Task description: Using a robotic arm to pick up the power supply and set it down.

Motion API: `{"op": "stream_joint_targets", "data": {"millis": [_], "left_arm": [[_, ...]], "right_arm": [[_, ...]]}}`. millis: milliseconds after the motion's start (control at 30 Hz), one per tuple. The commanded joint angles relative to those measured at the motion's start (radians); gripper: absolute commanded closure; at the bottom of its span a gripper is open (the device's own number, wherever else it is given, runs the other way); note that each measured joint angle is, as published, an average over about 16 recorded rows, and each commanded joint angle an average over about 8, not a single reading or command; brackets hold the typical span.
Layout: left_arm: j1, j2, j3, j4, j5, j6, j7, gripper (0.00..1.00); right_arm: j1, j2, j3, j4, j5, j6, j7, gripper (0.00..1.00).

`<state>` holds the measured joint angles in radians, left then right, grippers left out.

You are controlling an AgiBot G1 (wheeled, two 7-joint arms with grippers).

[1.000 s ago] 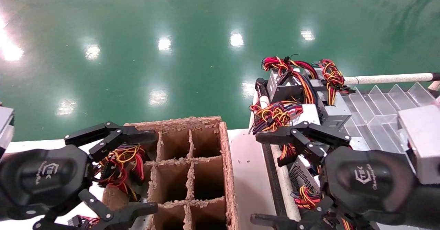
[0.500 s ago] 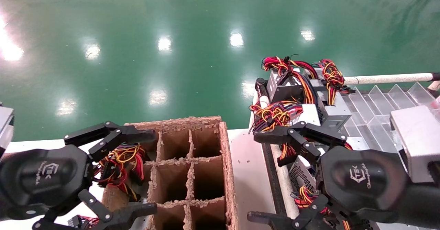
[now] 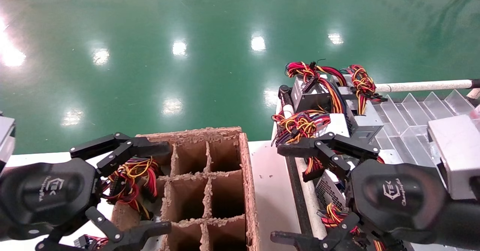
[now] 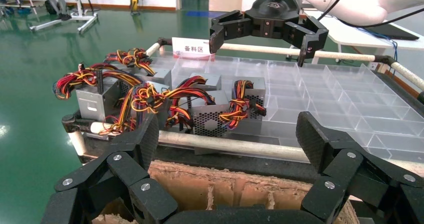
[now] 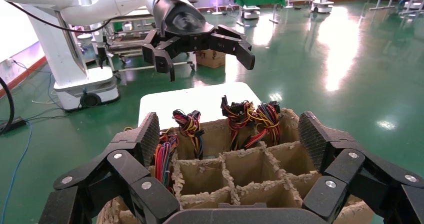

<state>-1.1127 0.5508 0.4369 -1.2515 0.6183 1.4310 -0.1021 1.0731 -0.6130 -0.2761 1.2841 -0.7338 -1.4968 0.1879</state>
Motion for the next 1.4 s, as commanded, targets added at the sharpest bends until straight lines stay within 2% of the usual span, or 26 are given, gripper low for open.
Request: {"op": "stream_joint_targets", "data": {"millis": [33, 1400], "left_arm": [[0.000, 0.000, 0.000, 0.000, 0.000, 0.000, 0.000, 0.00], [0.000, 0.000, 0.000, 0.000, 0.000, 0.000, 0.000, 0.00]], "right_arm": [[0.000, 0.001, -0.001, 0.000, 0.001, 0.000, 0.000, 0.00], [0.002, 0.004, -0.007, 0.000, 0.007, 0.003, -0.002, 0.00]]}}
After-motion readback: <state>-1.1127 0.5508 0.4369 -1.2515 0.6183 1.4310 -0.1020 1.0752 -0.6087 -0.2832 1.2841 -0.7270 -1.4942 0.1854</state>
